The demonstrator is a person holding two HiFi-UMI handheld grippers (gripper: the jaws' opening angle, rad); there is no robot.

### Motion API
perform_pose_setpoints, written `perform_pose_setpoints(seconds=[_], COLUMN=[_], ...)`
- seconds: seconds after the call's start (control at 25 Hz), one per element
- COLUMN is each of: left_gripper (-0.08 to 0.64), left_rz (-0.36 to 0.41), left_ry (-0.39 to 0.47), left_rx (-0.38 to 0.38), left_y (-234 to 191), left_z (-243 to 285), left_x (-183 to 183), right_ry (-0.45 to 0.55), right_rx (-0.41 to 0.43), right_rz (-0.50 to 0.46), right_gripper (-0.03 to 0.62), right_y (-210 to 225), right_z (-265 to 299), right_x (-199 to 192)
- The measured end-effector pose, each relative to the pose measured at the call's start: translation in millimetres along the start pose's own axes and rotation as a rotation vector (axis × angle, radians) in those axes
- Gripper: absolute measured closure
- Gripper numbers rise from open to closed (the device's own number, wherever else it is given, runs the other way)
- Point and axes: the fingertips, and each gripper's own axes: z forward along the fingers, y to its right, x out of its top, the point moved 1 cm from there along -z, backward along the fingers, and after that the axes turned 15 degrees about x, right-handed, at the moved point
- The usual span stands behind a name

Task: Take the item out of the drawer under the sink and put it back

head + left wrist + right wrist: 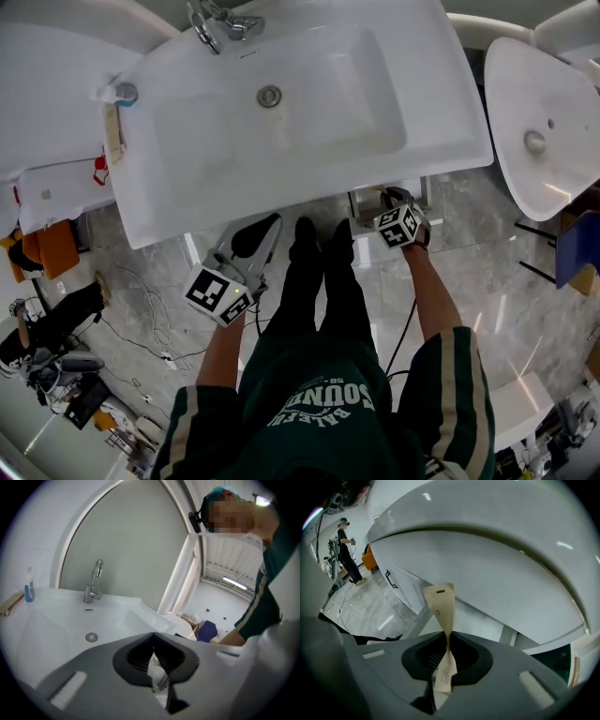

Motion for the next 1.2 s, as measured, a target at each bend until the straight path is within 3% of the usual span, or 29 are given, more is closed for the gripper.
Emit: perform_pose_setpoints(seconds=[0.44,0.92,1.04,1.2], left_gripper=[0.509,0.509,0.509,0.509], left_rz=[-0.002,-0.011,-0.01,-0.007], left_ry=[-0.023,-0.061,-0.061,-0.06], left_rx=[0.015,0.033,0.028,0.022], left_y=[-9.3,-20.3,-16.4,-15.9], left_z=[4.8,8.6,10.1,10.7], left_x=[-13.5,-29.5,-28.9,-27.9], right_ry=[-0.117,-0.107,-0.133,-0.062], right_rx=[-0.016,-0.037,0.0,0.007], right_rz=[-0.036,-0.076,-0.031,0.013], right_gripper=[0.557,0.557,0.557,0.547], right_y=[24.7,38.2,34.5,34.8], right_z=[50.9,80.6,87.0,79.8], right_x=[-11.3,-5.0,-20.2,-16.4])
